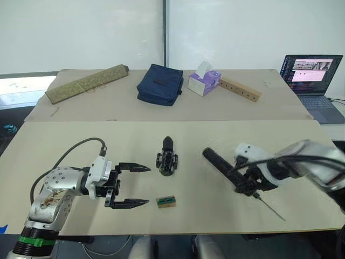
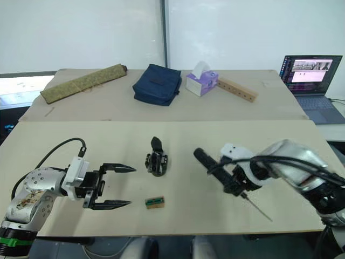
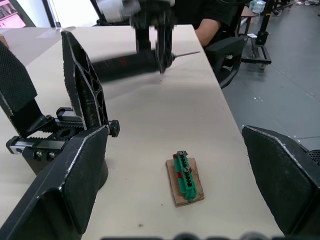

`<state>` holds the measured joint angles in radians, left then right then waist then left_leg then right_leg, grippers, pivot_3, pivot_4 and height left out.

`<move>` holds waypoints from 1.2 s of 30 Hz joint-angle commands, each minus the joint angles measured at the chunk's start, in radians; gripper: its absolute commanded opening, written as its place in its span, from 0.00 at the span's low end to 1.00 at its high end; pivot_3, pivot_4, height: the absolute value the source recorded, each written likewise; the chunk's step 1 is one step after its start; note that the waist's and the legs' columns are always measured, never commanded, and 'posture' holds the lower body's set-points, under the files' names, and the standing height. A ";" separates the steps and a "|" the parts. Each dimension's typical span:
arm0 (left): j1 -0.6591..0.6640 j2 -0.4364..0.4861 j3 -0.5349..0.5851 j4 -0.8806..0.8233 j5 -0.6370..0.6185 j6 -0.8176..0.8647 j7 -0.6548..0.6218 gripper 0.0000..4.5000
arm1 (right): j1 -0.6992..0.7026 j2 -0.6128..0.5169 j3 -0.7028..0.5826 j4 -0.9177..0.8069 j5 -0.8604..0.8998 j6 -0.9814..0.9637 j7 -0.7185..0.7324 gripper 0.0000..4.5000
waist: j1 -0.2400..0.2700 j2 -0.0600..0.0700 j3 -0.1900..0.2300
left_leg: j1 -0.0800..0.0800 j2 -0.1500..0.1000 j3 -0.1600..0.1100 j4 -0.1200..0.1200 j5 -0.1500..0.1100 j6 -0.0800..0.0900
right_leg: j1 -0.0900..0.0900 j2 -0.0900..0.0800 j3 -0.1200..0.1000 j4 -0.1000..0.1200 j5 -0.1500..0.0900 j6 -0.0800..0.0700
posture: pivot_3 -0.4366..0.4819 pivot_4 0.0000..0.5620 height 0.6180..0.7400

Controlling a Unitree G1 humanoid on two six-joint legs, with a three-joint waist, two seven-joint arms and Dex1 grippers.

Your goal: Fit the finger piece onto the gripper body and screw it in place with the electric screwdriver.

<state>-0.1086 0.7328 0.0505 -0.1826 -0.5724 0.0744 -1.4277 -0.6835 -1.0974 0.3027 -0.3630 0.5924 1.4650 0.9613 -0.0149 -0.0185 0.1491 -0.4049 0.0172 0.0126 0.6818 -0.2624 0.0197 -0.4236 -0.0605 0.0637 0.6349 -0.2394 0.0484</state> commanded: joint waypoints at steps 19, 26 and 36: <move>0.071 -0.013 -0.063 0.101 0.151 -0.093 0.036 1.00 | 0.521 0.707 -0.536 -0.406 0.116 -0.940 0.010 0.43 | -0.003 0.000 -0.001 | 0.004 0.000 0.001 0.000 0.000 0.000 | 0.002 0.001 0.002 0.006 0.000 0.001 | 0.48 0.27 1.00; 0.066 -0.091 -0.160 0.126 0.285 -0.128 0.161 1.00 | 0.499 0.763 -0.257 -0.238 -0.033 -1.212 0.136 0.43 | -0.001 0.000 -0.001 | 0.005 -0.001 0.001 0.001 0.000 -0.001 | 0.002 0.001 0.002 0.007 0.000 0.001 | 0.48 0.27 1.00; 0.042 -0.160 -0.259 0.168 0.364 -0.183 0.216 1.00 | 0.453 0.754 -0.130 -0.076 -0.097 -1.378 0.222 0.43 | 0.002 0.000 -0.001 | 0.006 -0.001 0.001 0.001 0.000 -0.001 | 0.003 0.001 0.002 0.008 0.000 0.001 | 0.48 0.27 1.00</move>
<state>-0.0667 0.5759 -0.1842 -0.0200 -0.2295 -0.0901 -1.2143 -0.2060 -0.3486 0.1780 -0.4129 0.4810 0.1330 1.1808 -0.0131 -0.0184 0.1485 -0.3988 0.0159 0.0134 0.6832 -0.2621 0.0191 -0.4209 -0.0596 0.0657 0.6431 -0.2399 0.0491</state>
